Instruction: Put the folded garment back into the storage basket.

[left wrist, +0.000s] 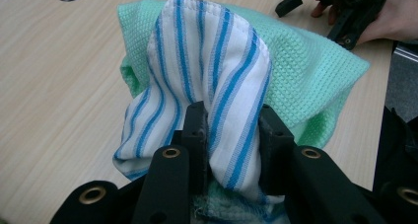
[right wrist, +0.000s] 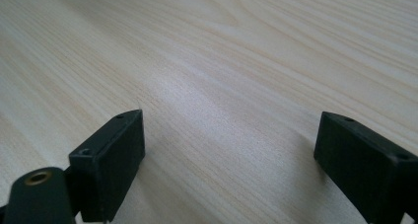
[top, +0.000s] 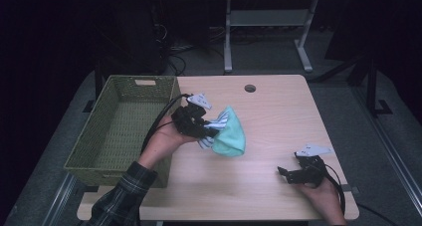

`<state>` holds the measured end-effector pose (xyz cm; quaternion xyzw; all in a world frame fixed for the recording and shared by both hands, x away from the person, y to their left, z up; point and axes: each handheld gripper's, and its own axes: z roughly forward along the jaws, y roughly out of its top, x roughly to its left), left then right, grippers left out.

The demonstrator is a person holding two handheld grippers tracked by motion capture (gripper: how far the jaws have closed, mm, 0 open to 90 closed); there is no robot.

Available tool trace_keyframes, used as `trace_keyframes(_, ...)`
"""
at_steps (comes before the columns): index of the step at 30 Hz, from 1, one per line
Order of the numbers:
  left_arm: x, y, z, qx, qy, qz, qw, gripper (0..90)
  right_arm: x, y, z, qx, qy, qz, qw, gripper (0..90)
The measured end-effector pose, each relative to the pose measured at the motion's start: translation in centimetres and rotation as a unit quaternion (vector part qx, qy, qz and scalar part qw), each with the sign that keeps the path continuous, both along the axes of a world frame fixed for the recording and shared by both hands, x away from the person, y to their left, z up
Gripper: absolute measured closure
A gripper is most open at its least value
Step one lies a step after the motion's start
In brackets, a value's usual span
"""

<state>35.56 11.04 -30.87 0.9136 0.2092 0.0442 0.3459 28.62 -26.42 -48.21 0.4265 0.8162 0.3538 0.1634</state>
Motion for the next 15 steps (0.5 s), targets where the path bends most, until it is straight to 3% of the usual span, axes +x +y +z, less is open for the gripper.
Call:
trace_keyframes(4, 0.2, 1.1, 0.8, 0.007, -0.006, 0.005, 0.9999, 70.0, 0.0, 0.0, 0.0, 0.0, 0.0, 0.0, 1.0, 11.3)
trace_keyframes(15, 0.5, 3.8, 2.1, -0.003, -0.016, 0.04, 0.9991, 70.1, 0.1, 0.1, 0.0, -0.002, 0.002, -0.002, 1.0, 8.4)
